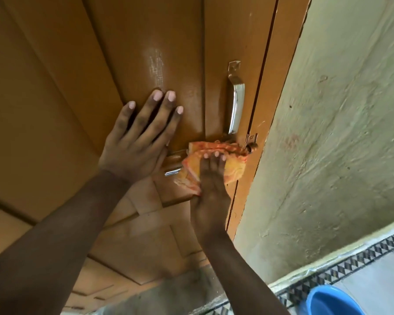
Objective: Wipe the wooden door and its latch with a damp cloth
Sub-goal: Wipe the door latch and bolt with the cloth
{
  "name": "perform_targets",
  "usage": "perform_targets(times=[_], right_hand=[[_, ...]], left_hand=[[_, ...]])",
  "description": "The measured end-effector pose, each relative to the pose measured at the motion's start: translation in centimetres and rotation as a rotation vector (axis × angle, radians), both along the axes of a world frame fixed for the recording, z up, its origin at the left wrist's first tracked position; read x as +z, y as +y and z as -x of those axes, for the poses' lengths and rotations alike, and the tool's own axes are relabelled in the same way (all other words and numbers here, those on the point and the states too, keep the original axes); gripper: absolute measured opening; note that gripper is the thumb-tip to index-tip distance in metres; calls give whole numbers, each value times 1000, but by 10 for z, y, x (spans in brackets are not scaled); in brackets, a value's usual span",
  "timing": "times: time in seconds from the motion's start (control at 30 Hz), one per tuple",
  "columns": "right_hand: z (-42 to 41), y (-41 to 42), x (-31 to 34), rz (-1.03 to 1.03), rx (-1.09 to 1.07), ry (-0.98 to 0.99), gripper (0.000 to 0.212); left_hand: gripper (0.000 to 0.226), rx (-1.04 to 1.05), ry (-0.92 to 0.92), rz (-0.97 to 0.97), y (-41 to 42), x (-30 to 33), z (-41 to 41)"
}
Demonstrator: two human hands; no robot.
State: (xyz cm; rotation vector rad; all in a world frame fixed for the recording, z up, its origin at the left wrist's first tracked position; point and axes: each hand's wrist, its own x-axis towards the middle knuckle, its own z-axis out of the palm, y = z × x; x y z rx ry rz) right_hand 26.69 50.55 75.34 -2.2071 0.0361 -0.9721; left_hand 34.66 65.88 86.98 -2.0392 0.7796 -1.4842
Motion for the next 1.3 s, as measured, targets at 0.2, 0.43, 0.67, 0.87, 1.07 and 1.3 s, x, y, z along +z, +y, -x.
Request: perform_targets(times=[0.2,0.43,0.67,0.87,1.07,1.3], right_hand=[[6,-49,-9,141,-31,45,68],[0,-2,-9,108,-6,30,72],[2,-40,-3,145,8,42,56],[7,-23,11,-76,-44,52,59],[13,-31,17,-3,34,106,66],[9,-65,11,493,-4,58,70]], left_hand=[[65,-2,-24,-17,1,-1,-2],[68,5,18,-21,2,1,-1],[120,19,253,-104,9,10,8],[121,95,288,-151,8,9,9],[46,-167,290,-174,11,-24,16],[36,-252,539,97,-6,-56,37]])
